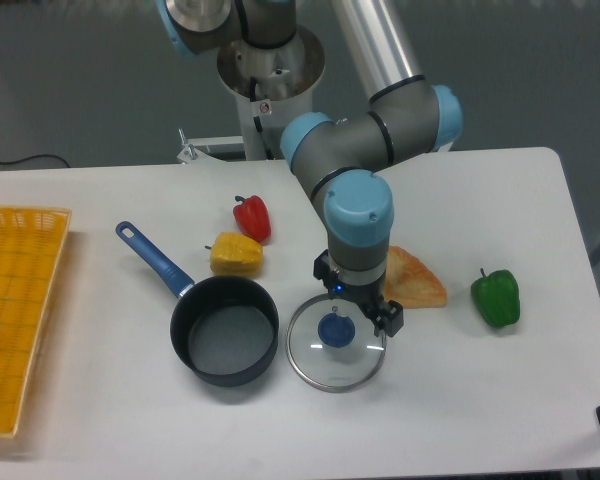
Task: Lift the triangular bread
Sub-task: 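Move the gripper from the glass lid over the triangular bread slice, then lower the gripper onto the bread slice and close on it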
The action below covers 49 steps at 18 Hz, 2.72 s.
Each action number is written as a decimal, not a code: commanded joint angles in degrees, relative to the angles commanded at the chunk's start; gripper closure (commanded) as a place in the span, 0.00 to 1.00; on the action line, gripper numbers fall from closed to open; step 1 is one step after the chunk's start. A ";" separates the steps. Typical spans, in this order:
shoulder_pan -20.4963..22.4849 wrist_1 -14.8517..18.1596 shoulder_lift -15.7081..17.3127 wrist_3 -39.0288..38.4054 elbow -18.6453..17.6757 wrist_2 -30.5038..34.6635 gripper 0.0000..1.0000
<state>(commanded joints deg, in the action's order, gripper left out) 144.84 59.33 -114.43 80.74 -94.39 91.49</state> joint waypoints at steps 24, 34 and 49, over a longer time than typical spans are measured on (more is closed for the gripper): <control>9.76 -1.40 -1.85 14.53 -4.22 -0.35 0.00; 9.50 -3.25 -2.55 14.62 -4.84 -0.18 0.00; 9.41 -2.37 -3.17 14.71 -3.61 0.18 0.85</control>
<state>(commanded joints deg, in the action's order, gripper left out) 154.25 56.95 -117.60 95.45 -98.00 91.67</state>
